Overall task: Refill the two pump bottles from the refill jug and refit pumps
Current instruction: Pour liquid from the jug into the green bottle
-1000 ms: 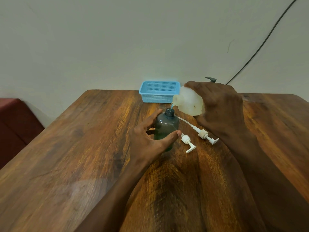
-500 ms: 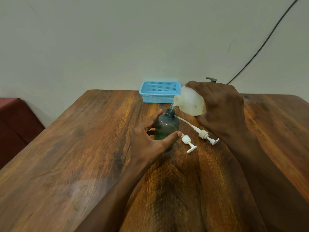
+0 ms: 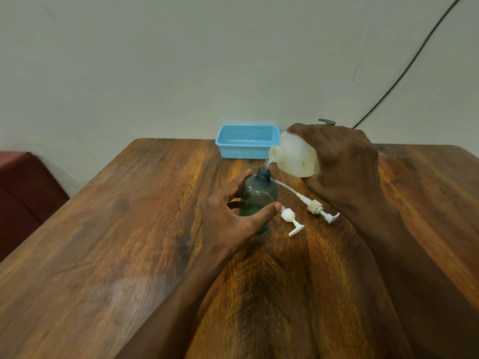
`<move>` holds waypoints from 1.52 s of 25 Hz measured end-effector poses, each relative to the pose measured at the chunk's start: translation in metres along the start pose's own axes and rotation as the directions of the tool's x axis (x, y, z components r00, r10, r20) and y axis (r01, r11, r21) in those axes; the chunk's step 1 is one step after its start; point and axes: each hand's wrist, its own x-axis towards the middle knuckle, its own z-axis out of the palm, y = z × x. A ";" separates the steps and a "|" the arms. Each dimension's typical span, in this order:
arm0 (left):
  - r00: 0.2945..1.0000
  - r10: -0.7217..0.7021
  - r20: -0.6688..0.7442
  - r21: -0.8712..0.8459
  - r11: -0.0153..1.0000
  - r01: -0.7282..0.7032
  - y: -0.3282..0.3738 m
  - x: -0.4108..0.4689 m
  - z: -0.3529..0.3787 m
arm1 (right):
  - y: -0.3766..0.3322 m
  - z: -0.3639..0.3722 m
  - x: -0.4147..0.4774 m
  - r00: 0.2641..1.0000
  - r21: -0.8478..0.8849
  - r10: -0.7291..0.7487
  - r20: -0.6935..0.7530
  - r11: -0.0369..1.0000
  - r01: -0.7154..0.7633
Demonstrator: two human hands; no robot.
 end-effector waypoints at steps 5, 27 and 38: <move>1.000 0.001 0.000 -0.004 1.000 -0.001 -0.002 0.000 0.000 | 0.002 0.002 0.000 1.000 0.022 -0.002 -0.009 1.000 0.003; 1.000 -0.004 -0.013 -0.013 1.000 0.003 -0.002 -0.001 0.001 | 0.002 0.001 0.000 1.000 0.016 -0.015 -0.002 1.000 0.015; 1.000 0.001 -0.014 -0.019 1.000 -0.002 -0.005 -0.001 0.001 | 0.003 0.001 0.001 1.000 0.035 -0.021 -0.004 0.999 0.021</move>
